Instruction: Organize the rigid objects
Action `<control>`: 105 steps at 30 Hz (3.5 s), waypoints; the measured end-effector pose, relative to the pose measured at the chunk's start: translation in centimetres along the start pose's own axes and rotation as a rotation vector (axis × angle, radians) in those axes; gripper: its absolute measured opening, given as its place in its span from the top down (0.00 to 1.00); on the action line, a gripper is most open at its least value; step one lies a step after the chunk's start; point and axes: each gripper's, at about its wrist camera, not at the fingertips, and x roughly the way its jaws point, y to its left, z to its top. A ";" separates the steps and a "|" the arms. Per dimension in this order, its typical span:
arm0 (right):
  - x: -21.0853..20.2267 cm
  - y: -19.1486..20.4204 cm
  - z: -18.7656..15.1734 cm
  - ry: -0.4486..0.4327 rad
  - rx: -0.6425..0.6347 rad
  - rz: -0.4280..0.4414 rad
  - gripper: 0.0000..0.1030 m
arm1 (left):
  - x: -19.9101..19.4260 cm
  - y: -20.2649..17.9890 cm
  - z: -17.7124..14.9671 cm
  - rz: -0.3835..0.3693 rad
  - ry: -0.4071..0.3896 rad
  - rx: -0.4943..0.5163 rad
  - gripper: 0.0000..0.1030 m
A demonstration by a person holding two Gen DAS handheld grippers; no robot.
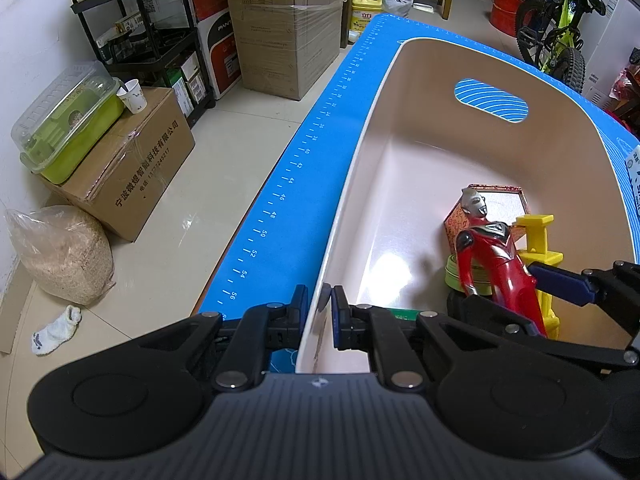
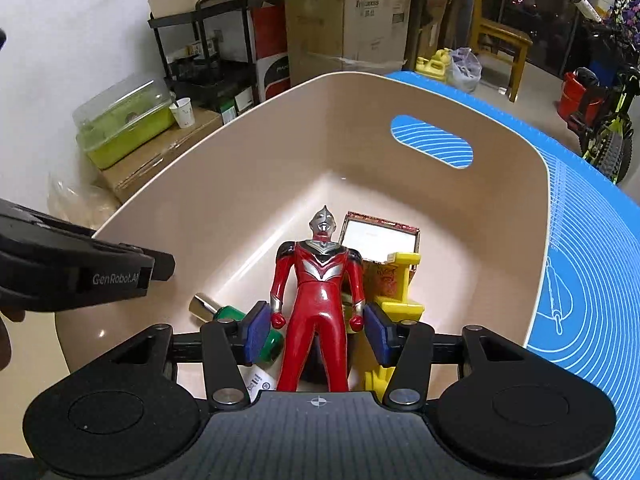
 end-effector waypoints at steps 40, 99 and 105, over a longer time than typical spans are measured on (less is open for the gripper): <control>-25.1 -5.2 -4.5 -0.321 0.303 -0.182 0.04 | -19.9 -4.1 -2.2 -0.059 -0.356 0.118 0.17; -27.3 0.1 -24.0 -0.347 0.272 -0.271 0.04 | -15.7 -4.6 -20.0 -0.080 -0.351 0.130 0.17; -27.2 0.2 -24.0 -0.340 0.265 -0.271 0.04 | -15.6 -4.6 -20.1 -0.083 -0.353 0.132 0.17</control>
